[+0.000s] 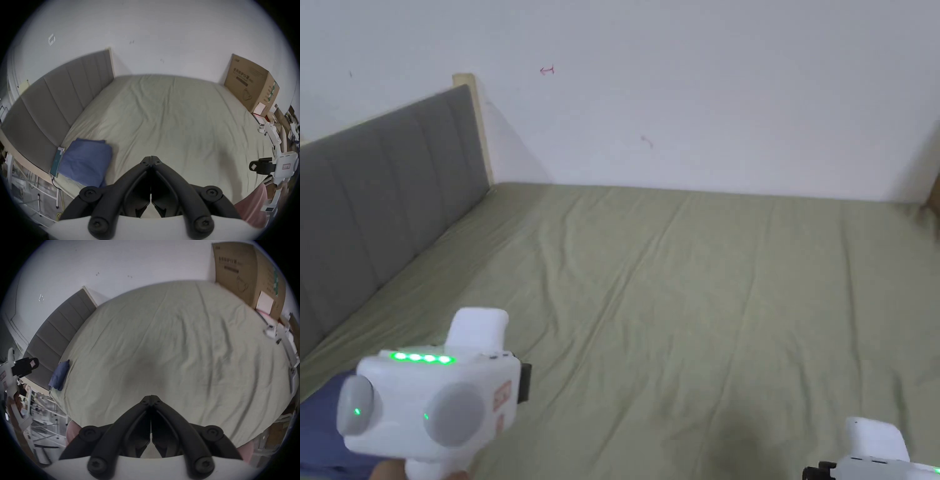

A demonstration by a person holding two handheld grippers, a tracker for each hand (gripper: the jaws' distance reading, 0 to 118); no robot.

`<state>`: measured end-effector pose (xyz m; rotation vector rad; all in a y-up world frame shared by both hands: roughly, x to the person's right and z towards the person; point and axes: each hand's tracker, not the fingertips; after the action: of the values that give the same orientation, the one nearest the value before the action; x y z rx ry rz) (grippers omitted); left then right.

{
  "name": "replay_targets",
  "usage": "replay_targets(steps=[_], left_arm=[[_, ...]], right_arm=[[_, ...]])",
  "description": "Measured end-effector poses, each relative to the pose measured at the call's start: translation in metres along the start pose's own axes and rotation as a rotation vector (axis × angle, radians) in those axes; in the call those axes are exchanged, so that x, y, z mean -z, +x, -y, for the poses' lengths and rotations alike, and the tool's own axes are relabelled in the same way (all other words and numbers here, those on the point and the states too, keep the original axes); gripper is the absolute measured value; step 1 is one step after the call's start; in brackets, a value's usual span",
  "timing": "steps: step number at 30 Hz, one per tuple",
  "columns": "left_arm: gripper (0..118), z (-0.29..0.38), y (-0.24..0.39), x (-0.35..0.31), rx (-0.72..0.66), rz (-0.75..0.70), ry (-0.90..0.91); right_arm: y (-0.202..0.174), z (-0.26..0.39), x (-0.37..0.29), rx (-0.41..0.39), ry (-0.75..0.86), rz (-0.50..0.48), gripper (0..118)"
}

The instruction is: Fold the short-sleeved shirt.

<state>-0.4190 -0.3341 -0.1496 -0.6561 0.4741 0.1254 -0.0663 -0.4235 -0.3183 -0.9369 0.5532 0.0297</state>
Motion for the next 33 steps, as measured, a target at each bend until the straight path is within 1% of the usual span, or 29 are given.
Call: replay_targets(steps=[2,4,6,7,9,11,14,16,17,18,20,22,23,24,29,33], left_arm=[[0,0.004,0.023,-0.014,0.001,-0.012,0.071],[0,0.005,0.042,-0.026,0.024,-0.004,0.149],[0,0.002,0.068,-0.046,0.013,-0.002,0.227],[0,0.002,0.079,-0.053,0.034,0.017,0.269],[0,-0.002,0.097,-0.064,0.065,-0.017,0.326],[0,-0.003,0.106,-0.076,0.053,-0.021,0.380],[0,-0.007,0.112,-0.091,0.022,0.017,0.423],[0,-0.010,0.113,-0.096,0.035,0.024,0.448],[0,-0.010,0.116,-0.100,0.034,-0.003,0.475],[0,-0.011,0.119,-0.102,0.057,-0.029,0.487],[0,-0.013,0.122,-0.104,0.066,-0.041,0.502],[0,-0.017,0.122,-0.108,0.070,-0.028,0.500],[0,-0.018,0.121,-0.109,0.051,-0.015,0.502],[0,-0.020,0.121,-0.109,0.044,-0.005,0.496],[0,-0.024,0.122,-0.112,0.025,-0.032,0.497],[0,-0.026,0.123,-0.110,0.037,-0.022,0.491]], right_arm=[[-0.001,-0.003,-0.019,-0.030,0.085,0.047,0],[-0.002,-0.009,-0.038,-0.040,0.160,0.072,0],[-0.006,-0.015,-0.057,-0.058,0.246,0.108,0],[-0.008,-0.018,-0.067,-0.070,0.294,0.138,0],[-0.013,-0.024,-0.083,-0.096,0.379,0.178,0],[-0.016,-0.029,-0.100,-0.105,0.462,0.200,0],[-0.021,-0.034,-0.121,-0.124,0.575,0.241,0],[-0.025,-0.036,-0.131,-0.148,0.641,0.275,0],[-0.027,-0.037,-0.135,-0.169,0.670,0.293,0],[-0.029,-0.038,-0.138,-0.181,0.686,0.313,0],[-0.030,-0.040,-0.141,-0.180,0.698,0.310,0],[-0.029,-0.043,-0.144,-0.160,0.701,0.290,0],[-0.029,-0.043,-0.145,-0.148,0.709,0.281,0],[-0.028,-0.044,-0.145,-0.141,0.712,0.288,0],[-0.031,-0.049,-0.146,-0.158,0.706,0.285,0],[-0.034,-0.047,-0.154,-0.160,0.731,0.272,0]])
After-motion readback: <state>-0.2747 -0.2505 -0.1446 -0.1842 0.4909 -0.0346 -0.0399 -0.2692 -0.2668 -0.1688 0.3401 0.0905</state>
